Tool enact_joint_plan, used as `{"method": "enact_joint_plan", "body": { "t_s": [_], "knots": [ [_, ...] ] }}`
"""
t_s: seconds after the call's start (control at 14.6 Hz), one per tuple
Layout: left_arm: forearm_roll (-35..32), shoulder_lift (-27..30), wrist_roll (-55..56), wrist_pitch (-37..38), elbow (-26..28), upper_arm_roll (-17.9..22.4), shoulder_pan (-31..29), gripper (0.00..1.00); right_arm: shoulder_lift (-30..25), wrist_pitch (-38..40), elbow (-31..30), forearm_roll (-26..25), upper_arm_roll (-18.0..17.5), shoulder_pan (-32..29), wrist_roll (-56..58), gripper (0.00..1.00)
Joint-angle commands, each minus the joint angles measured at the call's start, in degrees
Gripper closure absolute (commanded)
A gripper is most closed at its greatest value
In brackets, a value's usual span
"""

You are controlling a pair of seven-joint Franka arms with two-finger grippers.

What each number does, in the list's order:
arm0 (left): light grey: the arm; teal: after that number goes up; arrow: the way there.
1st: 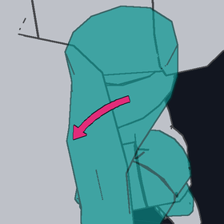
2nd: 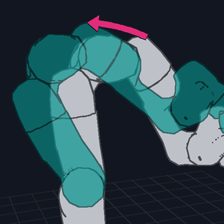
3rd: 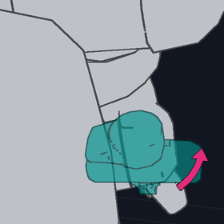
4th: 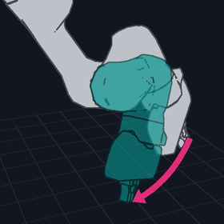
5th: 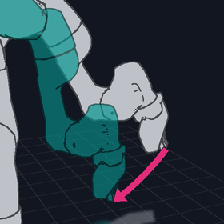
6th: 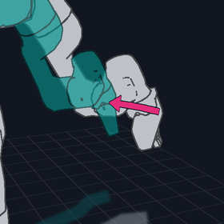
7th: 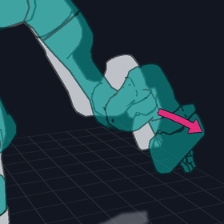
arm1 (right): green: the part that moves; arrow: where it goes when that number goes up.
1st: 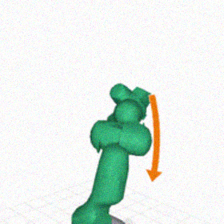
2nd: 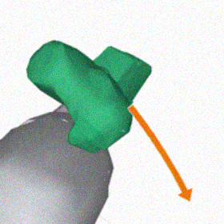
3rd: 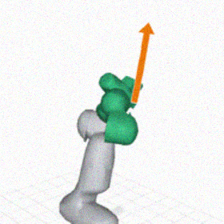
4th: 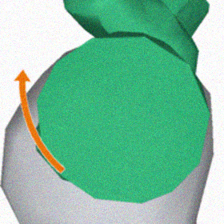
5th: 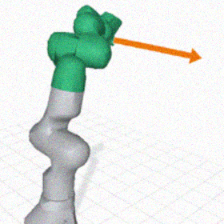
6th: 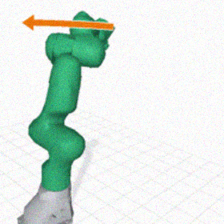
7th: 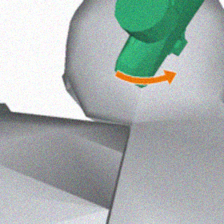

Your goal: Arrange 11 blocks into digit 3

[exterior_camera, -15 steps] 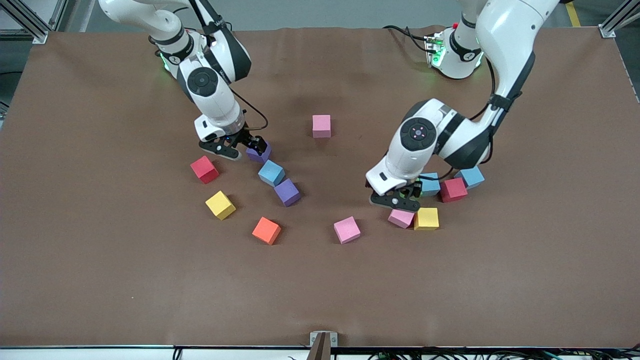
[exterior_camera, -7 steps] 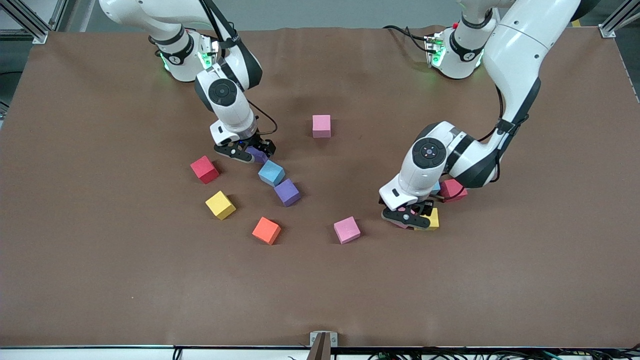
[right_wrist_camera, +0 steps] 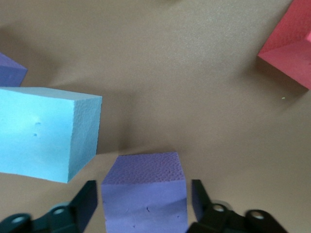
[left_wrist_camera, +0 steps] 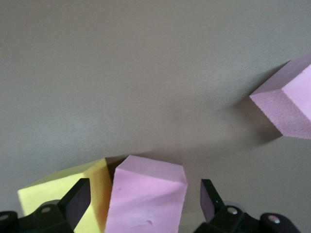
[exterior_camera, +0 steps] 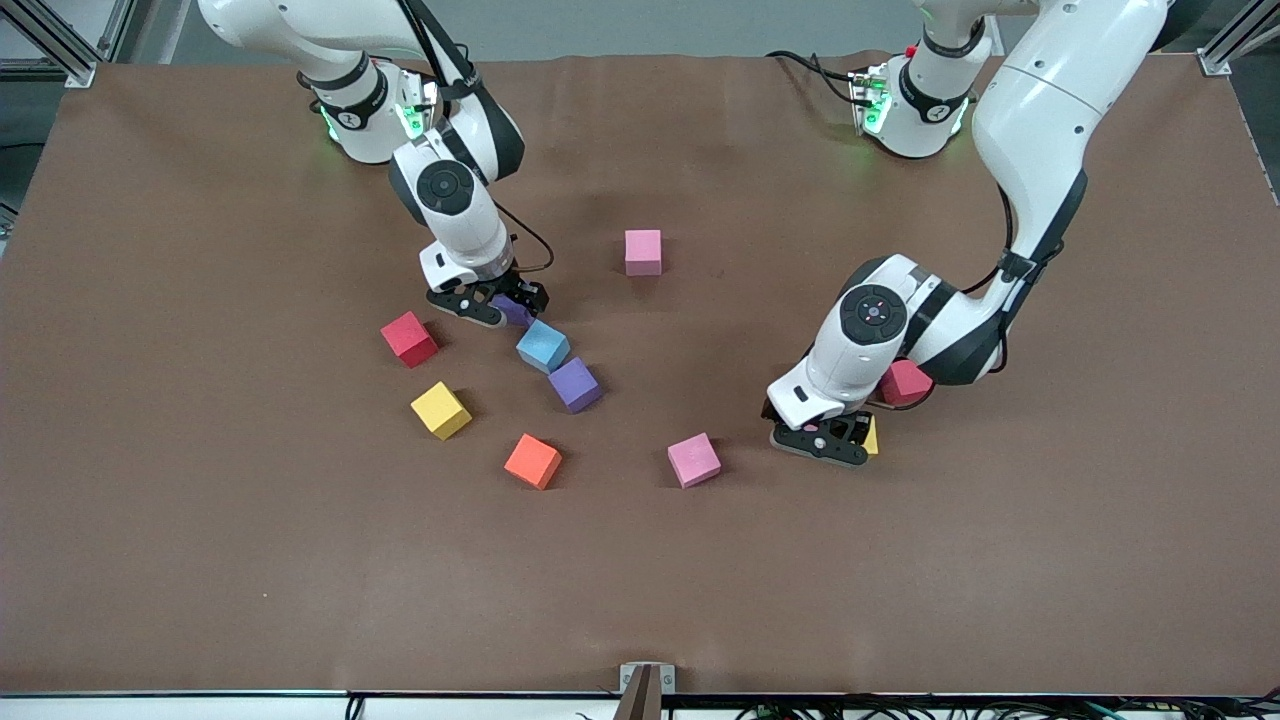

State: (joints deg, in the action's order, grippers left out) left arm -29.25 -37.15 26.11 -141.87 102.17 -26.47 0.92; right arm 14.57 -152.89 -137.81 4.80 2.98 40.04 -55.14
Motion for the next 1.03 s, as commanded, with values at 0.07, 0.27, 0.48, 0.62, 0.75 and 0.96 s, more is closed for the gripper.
{"method": "enact_joint_plan", "body": {
  "t_s": [0.07,0.27,0.48,0.62,0.75,0.96],
  "knots": [
    [-1.33,-0.99,-0.27,-1.66,-0.21,-0.42,-0.39,0.01,-0.16,-1.18,-0.88,0.91,0.36,1.09,-3.99,0.62],
    [-2.65,-1.60,-0.45,-2.27,-0.12,-0.42,-1.01,0.01,-0.24,-1.01,-0.71,0.91,0.36,2.41,-17.31,0.99],
    [-2.92,-1.96,-0.53,-2.36,0.14,-0.42,-1.10,0.01,-0.86,-0.39,-0.62,0.91,0.36,3.91,-33.92,1.00],
    [-2.92,-1.96,-0.36,-2.45,0.49,-0.42,-1.18,0.03,-1.04,-0.39,-0.62,0.91,0.45,5.75,-43.43,1.00],
    [-2.92,-1.96,-0.36,-2.36,0.67,-0.42,-1.18,0.14,-1.56,-0.39,-0.62,0.91,0.36,6.80,-52.74,1.00],
    [-2.83,-1.87,-0.10,-2.18,1.46,-0.42,-1.18,0.37,-1.74,-0.13,-0.62,0.91,0.27,7.77,-63.66,1.00]
  ]
}}
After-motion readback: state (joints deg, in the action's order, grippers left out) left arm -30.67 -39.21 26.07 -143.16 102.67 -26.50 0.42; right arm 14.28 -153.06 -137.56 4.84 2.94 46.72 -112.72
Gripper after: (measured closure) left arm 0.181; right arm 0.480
